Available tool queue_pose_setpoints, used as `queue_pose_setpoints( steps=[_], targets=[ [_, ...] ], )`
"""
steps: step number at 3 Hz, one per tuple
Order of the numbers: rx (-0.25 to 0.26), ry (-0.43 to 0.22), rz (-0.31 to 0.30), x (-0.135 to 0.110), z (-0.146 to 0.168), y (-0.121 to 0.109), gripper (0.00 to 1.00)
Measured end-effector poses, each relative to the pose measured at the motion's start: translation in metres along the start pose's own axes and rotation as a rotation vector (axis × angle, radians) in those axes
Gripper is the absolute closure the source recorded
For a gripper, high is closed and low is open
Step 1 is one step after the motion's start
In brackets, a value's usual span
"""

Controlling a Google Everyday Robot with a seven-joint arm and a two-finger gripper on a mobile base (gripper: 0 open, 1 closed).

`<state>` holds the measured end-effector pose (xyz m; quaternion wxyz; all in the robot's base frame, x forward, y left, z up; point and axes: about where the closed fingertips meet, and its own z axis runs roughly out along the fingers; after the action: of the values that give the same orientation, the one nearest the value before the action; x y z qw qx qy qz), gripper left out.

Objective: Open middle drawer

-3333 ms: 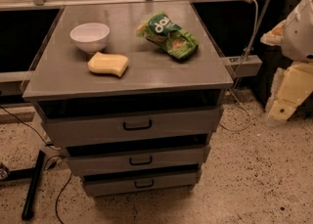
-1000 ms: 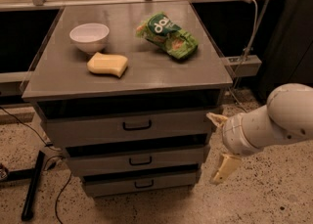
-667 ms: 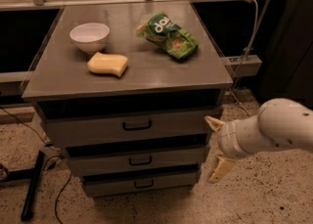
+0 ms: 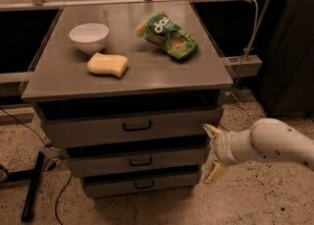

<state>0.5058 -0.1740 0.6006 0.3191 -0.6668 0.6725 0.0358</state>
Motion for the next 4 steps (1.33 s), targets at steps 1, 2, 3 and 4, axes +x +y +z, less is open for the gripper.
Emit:
queue_pose_setpoints(
  steps=[1, 2, 3, 4],
  targets=[
    [0.000, 0.000, 0.000, 0.000, 0.000, 0.000, 0.00],
    [-0.032, -0.004, -0.018, -0.003, 0.014, 0.010, 0.00],
    [-0.070, -0.004, -0.025, 0.002, 0.044, 0.023, 0.00],
    [-0.085, -0.009, -0.034, 0.009, 0.073, 0.031, 0.00]
  ],
)
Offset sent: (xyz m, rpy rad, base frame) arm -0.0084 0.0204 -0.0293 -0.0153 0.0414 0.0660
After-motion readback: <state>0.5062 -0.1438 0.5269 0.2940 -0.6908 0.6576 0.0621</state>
